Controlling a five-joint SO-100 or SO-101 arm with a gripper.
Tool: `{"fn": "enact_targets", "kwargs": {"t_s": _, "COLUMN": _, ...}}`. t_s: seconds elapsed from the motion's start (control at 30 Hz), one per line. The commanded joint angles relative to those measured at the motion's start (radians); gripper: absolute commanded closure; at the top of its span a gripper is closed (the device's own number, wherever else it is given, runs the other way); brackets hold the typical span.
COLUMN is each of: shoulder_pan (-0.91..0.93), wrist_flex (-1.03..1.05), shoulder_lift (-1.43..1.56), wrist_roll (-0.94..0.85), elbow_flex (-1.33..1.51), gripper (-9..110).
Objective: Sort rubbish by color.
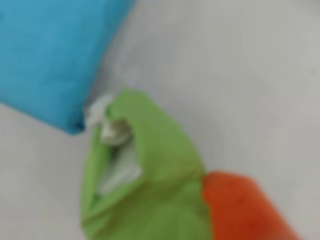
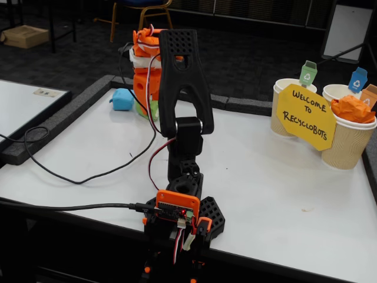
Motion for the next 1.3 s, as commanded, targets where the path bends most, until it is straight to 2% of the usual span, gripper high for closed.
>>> {"fn": "enact_targets", "kwargs": {"t_s": 0.0, "shoulder_pan": -0.018, "wrist_flex": -0.029, "shoulder_lift": 0.049, "wrist_roll": 0.006, "elbow_flex": -0.032, "gripper": 101}}
{"fn": "enact_targets", "kwargs": {"t_s": 0.17, "shoulder_pan": -0.006, "wrist_flex": -0.046, "shoulder_lift": 0.052, "wrist_roll": 0.005, "elbow_flex": -0.02, "gripper": 101}}
{"fn": "enact_targets", "kwargs": {"t_s": 0.43, "shoulder_pan": 0.021, "wrist_flex": 0.087, "shoulder_lift": 0.141, "wrist_roll": -0.061, "elbow_flex": -0.127, "gripper": 101}}
{"fn": "enact_targets", "kwargs": {"t_s": 0.83, "shoulder_pan": 0.16, "wrist_flex": 0.281, "shoulder_lift": 0.595, "wrist_roll": -0.405, "elbow_flex": -0.104, "gripper": 101}}
{"fn": "enact_targets", "kwargs": {"t_s": 1.27, "shoulder_pan": 0.437, "wrist_flex": 0.23, "shoulder_lift": 1.25, "wrist_roll": -0.75, "elbow_flex": 0.357, "gripper": 101}}
